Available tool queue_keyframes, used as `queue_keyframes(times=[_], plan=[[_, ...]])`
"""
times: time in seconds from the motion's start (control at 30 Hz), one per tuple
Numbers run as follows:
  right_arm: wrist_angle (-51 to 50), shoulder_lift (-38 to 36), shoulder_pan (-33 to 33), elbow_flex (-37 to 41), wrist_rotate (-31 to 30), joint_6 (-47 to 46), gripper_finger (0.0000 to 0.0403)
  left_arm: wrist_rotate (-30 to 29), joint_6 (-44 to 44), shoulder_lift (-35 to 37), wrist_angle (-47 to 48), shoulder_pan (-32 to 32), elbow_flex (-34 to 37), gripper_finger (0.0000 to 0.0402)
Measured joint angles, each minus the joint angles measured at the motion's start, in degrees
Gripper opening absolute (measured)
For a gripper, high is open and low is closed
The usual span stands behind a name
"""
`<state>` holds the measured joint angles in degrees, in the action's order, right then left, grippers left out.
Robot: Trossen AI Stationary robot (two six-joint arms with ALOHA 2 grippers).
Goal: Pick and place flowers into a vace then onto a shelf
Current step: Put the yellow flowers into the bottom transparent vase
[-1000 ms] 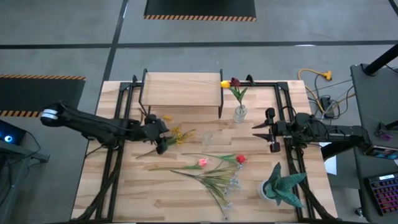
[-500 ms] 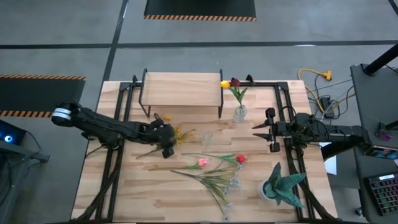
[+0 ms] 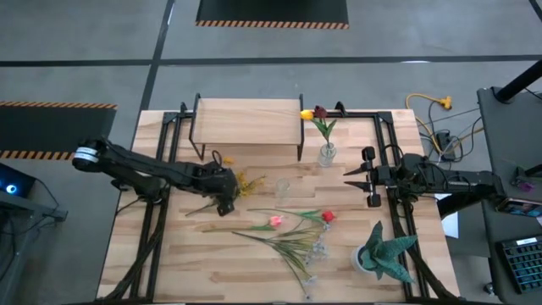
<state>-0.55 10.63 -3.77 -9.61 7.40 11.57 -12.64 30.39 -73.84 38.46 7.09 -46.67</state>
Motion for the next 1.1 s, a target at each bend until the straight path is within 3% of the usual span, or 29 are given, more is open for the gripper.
queue_keyframes(times=[0.17,0.47,0.77,1.1], plan=[[0.0,0.0,0.0,0.0,0.0,0.0,0.0095,-0.1,1.7,0.0,4.6,0.0,-2.6,0.0249],[-0.5,0.0,0.0,0.0,0.1,-2.1,0.0083,4.7,8.0,-0.5,3.5,0.0,4.8,0.0249],[-0.6,0.0,0.0,0.0,0.1,-1.9,0.0077,4.7,5.6,-0.7,-20.9,0.0,17.9,0.0249],[-0.6,0.0,0.0,0.0,0.1,-1.9,0.0076,4.0,5.3,-0.6,-27.6,0.0,21.8,0.0234]])
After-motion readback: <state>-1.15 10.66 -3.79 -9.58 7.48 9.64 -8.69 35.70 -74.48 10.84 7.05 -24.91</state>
